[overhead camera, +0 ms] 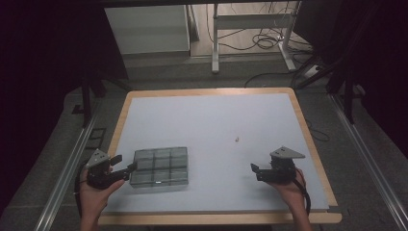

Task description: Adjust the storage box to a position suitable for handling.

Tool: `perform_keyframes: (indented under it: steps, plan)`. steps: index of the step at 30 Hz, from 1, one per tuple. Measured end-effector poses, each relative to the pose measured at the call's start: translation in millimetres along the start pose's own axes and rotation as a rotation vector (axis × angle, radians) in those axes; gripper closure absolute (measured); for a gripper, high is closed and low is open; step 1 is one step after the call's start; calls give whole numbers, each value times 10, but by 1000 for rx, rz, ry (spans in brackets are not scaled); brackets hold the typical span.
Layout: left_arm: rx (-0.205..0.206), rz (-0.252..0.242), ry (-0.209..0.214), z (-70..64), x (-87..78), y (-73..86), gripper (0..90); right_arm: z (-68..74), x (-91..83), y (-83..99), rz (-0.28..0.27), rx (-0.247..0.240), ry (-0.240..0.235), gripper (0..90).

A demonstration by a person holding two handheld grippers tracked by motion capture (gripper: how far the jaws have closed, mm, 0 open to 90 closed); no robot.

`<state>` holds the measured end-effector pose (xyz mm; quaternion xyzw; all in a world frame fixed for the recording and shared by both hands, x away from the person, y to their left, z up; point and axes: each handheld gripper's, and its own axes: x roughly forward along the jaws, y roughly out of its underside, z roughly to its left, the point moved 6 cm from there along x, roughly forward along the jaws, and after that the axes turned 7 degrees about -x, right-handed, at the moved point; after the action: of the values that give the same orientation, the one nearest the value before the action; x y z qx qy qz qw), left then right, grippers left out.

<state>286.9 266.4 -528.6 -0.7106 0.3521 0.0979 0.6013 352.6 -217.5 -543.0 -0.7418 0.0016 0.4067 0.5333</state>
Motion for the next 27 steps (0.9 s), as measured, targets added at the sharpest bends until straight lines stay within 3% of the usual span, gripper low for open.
perform_keyframes:
  steps: [8,9,13,18,27]
  plan:
    - [23,24,0,-23,-64,4,421,17,3,14,5,1,-13,117]
    - [20,25,5,-16,-88,2,503,31,12,10,7,-2,-21,117]
    - [8,27,6,19,-104,5,685,30,21,14,10,-6,-16,117]
    - [-6,37,9,58,-136,27,849,18,9,26,11,-3,-9,117]
    - [-31,50,-16,190,-205,101,896,37,22,26,19,-3,-9,117]
